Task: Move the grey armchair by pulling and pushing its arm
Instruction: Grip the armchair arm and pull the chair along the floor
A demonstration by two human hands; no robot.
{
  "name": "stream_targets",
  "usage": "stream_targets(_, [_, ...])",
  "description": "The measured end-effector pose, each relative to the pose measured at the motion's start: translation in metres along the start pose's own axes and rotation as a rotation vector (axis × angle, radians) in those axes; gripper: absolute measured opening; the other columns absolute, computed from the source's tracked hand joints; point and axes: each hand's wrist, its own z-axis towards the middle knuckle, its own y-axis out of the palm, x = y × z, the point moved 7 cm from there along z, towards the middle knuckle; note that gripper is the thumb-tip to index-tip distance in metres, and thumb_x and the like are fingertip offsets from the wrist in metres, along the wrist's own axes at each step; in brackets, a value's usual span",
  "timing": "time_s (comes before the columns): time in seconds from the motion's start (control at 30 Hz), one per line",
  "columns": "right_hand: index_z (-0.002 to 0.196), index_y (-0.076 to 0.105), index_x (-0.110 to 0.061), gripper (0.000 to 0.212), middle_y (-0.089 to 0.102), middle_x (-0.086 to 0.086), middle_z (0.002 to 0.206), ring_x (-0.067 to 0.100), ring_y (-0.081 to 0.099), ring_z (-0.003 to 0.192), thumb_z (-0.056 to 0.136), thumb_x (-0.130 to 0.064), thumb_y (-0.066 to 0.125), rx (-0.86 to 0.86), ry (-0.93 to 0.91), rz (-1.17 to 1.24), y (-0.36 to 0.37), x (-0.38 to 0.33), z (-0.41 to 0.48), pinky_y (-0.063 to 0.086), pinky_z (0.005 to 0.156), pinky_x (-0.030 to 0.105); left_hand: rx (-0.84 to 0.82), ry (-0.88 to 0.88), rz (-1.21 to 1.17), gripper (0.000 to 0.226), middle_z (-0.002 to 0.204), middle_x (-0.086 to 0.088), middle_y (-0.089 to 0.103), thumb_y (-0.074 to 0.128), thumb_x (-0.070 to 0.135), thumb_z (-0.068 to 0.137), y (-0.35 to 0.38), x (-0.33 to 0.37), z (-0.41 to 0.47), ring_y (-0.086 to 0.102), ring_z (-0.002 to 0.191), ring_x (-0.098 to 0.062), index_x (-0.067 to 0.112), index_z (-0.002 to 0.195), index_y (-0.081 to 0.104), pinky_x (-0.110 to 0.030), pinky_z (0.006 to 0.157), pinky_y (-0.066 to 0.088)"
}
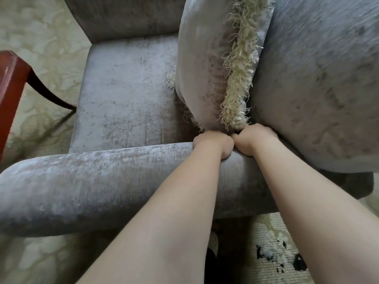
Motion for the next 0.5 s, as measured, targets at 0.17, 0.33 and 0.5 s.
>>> stream_targets(0.17, [0.117,0.062,-0.013,0.054,0.061,0.014,0.119,0.033,0.058,0.105,0.09,-0.051,0.035,-0.056,-0.004,-0.006,0.012,0.003,-0.014,0.039,0.073,0.031,0.008,0.041,0.028,0.041,0.127,-0.01,0.058,0.029,0.023,0.093,0.011,0.004,-0.015,0.054,0.112,-0.029,0.012,0.12,0.059,-0.038,0.085,0.038])
stream_targets(0.33, [0.122,0.059,-0.017,0.052,0.06,0.013,0.125,0.033,0.056,0.111,0.093,-0.048,0.03,-0.109,0.034,-0.031,0.006,-0.001,-0.018,0.044,0.083,0.034,0.03,0.06,-0.007,0.038,0.119,-0.01,0.062,0.031,0.024,0.092,0.005,0.004,-0.014,0.056,0.107,-0.029,0.013,0.111,0.063,-0.037,0.079,0.035])
stream_targets(0.5, [0.129,0.054,-0.018,0.044,0.056,0.005,0.13,0.026,0.05,0.122,0.092,-0.034,0.037,-0.157,0.266,-0.242,-0.004,-0.018,-0.023,0.038,0.092,0.031,-0.045,0.127,-0.08,0.048,0.126,-0.015,0.056,0.03,0.038,0.094,-0.002,-0.017,-0.017,0.052,0.112,-0.034,0.009,0.12,0.058,-0.042,0.091,0.036])
